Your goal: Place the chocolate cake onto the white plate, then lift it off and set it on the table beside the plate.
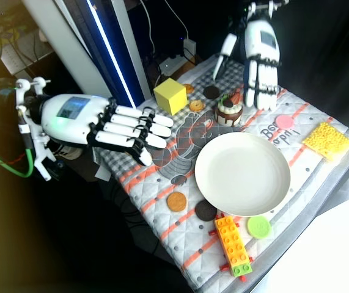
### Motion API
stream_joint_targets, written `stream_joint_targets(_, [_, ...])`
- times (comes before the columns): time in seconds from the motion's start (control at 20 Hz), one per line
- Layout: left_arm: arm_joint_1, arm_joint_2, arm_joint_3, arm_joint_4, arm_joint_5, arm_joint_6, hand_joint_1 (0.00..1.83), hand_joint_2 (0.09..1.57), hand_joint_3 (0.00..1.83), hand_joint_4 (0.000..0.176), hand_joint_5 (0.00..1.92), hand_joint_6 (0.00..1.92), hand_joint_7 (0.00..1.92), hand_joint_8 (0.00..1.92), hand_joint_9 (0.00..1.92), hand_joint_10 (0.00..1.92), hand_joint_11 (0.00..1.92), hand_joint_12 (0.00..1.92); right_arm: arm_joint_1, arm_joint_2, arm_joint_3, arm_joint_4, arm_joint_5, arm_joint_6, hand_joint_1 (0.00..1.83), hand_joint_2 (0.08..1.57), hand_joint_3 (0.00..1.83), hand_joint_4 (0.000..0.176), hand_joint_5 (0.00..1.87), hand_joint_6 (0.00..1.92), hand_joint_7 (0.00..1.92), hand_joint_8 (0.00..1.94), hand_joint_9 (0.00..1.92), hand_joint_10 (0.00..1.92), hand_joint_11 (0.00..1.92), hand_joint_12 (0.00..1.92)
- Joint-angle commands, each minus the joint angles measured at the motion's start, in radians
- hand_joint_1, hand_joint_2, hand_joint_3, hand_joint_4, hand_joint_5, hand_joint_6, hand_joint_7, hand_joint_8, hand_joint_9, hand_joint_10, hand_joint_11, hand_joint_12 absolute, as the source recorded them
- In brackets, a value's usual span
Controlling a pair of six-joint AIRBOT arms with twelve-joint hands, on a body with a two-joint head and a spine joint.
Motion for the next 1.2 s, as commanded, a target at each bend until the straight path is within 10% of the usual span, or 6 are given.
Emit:
stream_joint_targets(0.0, [-0.013, -0.011, 0.008, -0.010, -0.072, -0.003, 0.84, 1.00, 0.00, 0.125, 0.00, 0.00, 0.00, 0.00, 0.00, 0.00, 0.00, 0.82, 0.007, 0.003, 0.005, 0.014, 0.124, -0.003, 0.77, 1.18, 0.00, 0.000, 0.03, 0.01, 0.00, 0.00, 0.01, 0.20, 0.00, 1.33])
stream_joint_targets(0.15, [-0.013, -0.054, 0.036, -0.007, -0.037, -0.003, 0.94, 1.00, 0.00, 0.136, 0.08, 0.02, 0.10, 0.03, 0.13, 0.07, 0.00, 1.33, 0.006, 0.000, 0.006, 0.018, 0.124, -0.003, 0.77, 1.18, 0.00, 0.000, 0.04, 0.01, 0.01, 0.01, 0.01, 0.21, 0.00, 1.32])
stream_joint_targets(0.25, [-0.012, -0.071, 0.047, -0.008, -0.030, -0.003, 1.04, 1.07, 0.01, 0.064, 0.37, 0.10, 0.31, 0.62, 0.13, 1.19, 0.00, 1.78, 0.004, 0.000, 0.006, 0.020, 0.124, -0.003, 0.78, 1.17, 0.00, 0.000, 0.06, 0.01, 0.03, 0.01, 0.01, 0.23, 0.00, 1.39])
stream_joint_targets(0.4, [-0.009, -0.072, 0.049, -0.015, -0.045, -0.004, 1.05, 1.34, 0.03, 0.000, 0.43, 1.53, 0.48, 1.77, 0.39, 1.88, 0.38, 1.92, 0.001, -0.002, 0.006, 0.025, 0.124, -0.003, 0.75, 1.19, 0.00, 0.000, 0.05, 0.00, 0.03, 0.00, 0.00, 0.19, 0.00, 1.33])
stream_joint_targets(1.0, [-0.125, -0.095, 0.081, -0.062, -0.185, -0.004, 1.04, 1.38, 0.00, 0.031, 0.52, 1.68, 0.52, 1.69, 0.30, 1.61, 0.29, 1.86, -0.004, -0.006, 0.008, 0.038, 0.125, -0.002, 0.70, 1.23, 0.00, 0.000, 0.04, 0.00, 0.03, 0.00, 0.03, 0.04, 0.00, 0.87])
stream_joint_targets(1.15, [-0.173, -0.165, 0.152, -0.096, -0.149, -0.004, 1.25, 1.17, 0.00, 0.000, 0.27, 1.63, 0.20, 1.57, 0.25, 1.68, 0.24, 1.91, -0.004, -0.007, 0.009, 0.038, 0.125, -0.002, 0.75, 1.23, 0.00, 0.000, 0.04, 0.00, 0.01, 0.00, 0.02, 0.04, 0.00, 0.84])
